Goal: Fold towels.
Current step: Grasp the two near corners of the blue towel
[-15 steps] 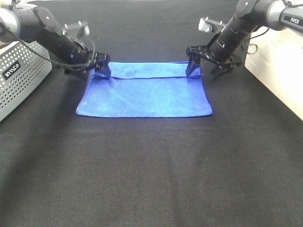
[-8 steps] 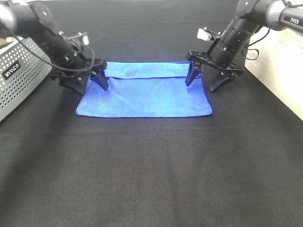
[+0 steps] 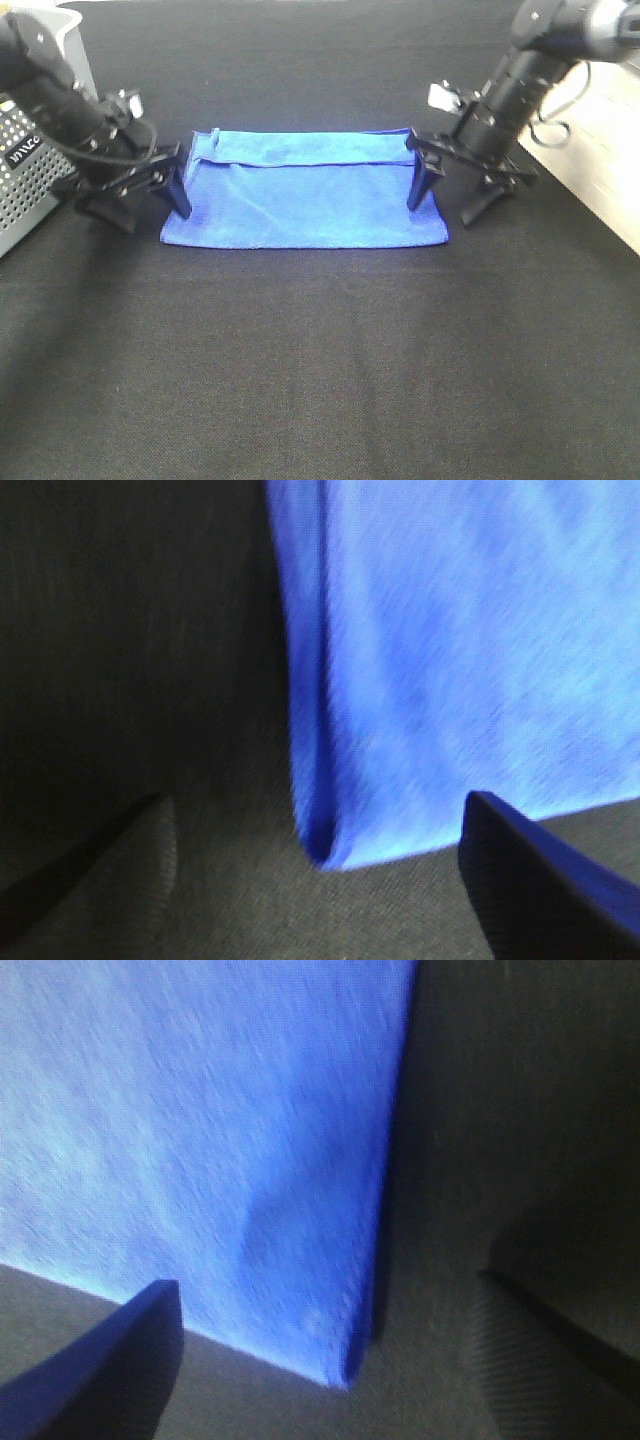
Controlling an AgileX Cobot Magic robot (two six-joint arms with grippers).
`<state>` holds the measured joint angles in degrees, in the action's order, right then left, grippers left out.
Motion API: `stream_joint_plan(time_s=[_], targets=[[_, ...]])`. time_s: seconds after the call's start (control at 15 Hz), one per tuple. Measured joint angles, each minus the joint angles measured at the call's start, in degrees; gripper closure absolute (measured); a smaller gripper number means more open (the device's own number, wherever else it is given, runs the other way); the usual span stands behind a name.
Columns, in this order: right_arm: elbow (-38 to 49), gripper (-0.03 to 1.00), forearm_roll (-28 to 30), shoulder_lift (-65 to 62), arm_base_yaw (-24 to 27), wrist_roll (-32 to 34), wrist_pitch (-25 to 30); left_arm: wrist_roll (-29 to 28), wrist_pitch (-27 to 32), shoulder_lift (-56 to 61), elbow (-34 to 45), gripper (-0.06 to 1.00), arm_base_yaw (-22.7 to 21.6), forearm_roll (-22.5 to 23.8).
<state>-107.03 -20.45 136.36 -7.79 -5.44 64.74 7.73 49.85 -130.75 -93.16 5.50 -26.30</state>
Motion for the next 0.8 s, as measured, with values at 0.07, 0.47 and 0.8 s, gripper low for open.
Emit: stream_joint_plan(time_s=[0.07, 0.47, 0.8], targets=[[4.8, 0.23, -0.1, -2.3, 0.0, -0.3, -4.1, 0.0, -1.0, 0.4, 1.3, 0.2, 0.0, -0.2], [9.1, 0.23, -1.1, -4.2, 0.0, -2.2, -11.3, 0.0, -6.8, 0.5, 1.9, 0.2, 1.1, -3.1], [9.1, 0.23, -4.6, -3.7, 0.0, -4.9, -13.6, -0.1, -10.0, 0.3, 1.9, 0.2, 2.5, -4.1]])
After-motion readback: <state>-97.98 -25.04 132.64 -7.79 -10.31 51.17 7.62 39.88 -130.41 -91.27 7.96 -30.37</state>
